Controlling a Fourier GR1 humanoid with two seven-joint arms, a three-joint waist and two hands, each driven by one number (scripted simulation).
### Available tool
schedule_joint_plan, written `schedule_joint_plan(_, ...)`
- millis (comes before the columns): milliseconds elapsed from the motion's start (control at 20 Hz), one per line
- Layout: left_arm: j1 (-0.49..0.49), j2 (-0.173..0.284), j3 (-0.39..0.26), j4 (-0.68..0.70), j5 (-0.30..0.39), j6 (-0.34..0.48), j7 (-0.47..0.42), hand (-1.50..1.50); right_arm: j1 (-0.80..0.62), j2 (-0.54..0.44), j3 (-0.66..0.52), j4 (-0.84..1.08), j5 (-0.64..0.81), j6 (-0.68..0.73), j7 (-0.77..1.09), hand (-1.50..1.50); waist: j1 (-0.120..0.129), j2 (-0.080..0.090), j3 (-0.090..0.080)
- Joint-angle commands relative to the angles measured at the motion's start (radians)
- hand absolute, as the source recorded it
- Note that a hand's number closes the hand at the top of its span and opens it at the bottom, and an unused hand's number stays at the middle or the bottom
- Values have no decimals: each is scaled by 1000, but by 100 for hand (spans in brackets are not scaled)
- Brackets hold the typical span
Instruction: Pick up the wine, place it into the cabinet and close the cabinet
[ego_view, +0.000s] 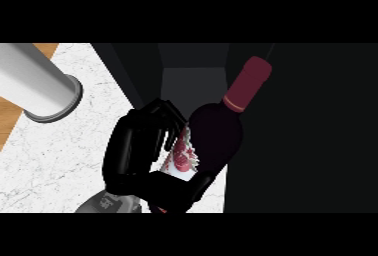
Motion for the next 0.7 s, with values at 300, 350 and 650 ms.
schedule_joint_plan(300, -201, -1, -21, 105, -16, 188, 74, 150, 51, -23, -71, -119, -146, 25, 34, -150, 1, -1, 0)
schedule_joint_plan(350, -150, -1, -60, 105, -30, 198, 35, 150, 28, -13, -17, -172, -97, -12, 97, -150, 3, -1, -1)
schedule_joint_plan(650, -317, -1, -42, 257, -25, 255, 26, 150, -8, -1, 17, -166, -70, -47, 132, -150, -2, 0, -1)
